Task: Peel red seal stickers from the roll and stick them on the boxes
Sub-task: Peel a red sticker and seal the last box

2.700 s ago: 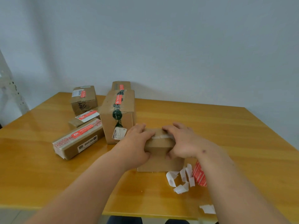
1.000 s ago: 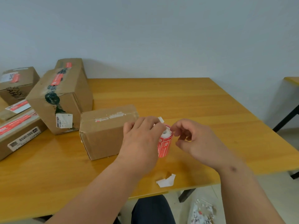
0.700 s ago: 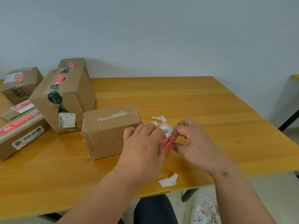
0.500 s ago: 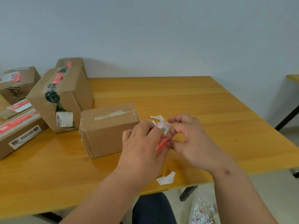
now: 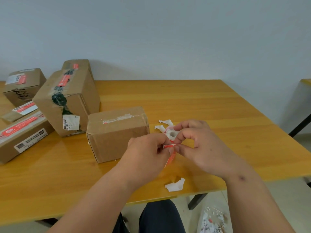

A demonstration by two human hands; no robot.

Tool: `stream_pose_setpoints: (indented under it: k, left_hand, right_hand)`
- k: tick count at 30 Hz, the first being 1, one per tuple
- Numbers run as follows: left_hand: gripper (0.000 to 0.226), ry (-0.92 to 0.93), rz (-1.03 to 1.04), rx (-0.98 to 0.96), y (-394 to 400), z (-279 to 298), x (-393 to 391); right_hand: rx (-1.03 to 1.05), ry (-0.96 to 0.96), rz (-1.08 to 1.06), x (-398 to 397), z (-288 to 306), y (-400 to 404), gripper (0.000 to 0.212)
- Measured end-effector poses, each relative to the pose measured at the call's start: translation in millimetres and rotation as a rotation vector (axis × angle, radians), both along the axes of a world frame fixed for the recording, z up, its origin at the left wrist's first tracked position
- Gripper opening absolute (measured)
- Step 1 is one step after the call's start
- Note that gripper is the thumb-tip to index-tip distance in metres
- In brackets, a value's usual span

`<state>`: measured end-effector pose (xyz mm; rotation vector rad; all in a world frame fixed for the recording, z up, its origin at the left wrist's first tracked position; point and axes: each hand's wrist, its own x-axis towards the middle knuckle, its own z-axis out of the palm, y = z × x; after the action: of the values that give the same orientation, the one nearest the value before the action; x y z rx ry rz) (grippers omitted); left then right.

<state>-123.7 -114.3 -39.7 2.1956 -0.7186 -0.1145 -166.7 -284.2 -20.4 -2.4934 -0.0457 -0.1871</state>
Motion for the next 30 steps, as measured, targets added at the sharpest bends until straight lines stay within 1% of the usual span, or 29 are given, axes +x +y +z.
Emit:
stream_pose_setpoints:
  k: [10, 12, 15, 21, 24, 26, 28, 30]
  left_hand:
    - [0.028, 0.063, -0.053, 0.042, 3, 8, 4]
    - [0.03, 0.118, -0.053, 0.016, 3, 8, 6]
    - [0.028, 0.208, -0.059, -0.051, 4, 9, 8]
    - [0.025, 0.302, -0.067, -0.124, 5, 7, 12]
    - [0.026, 0.308, -0.061, -0.122, 5, 8, 13]
    - [0.027, 0.293, -0.067, -0.094, 5, 9, 14]
    - [0.026, 0.262, -0.075, -0.053, 5, 12, 15]
    - [0.025, 0.234, -0.083, -0.026, 5, 14, 15]
  right_hand:
    - [-0.108, -0.01, 0.041, -1, 6, 5, 0.01]
    - [-0.108, -0.013, 0.056, 0, 6, 5, 0.014]
    - [-0.094, -0.043, 0.066, 2, 4, 5, 0.012]
    - [-0.062, -0.108, 0.09, 4, 0, 4, 0.014]
    - [-0.045, -0.114, 0.077, 5, -1, 4, 0.016]
    - [-0.013, -0.06, 0.048, 5, 3, 3, 0.018]
    - [-0.038, 0.009, 0.031, 6, 7, 2, 0.022]
    - [-0.073, 0.027, 0.042, 9, 9, 2, 0.024]
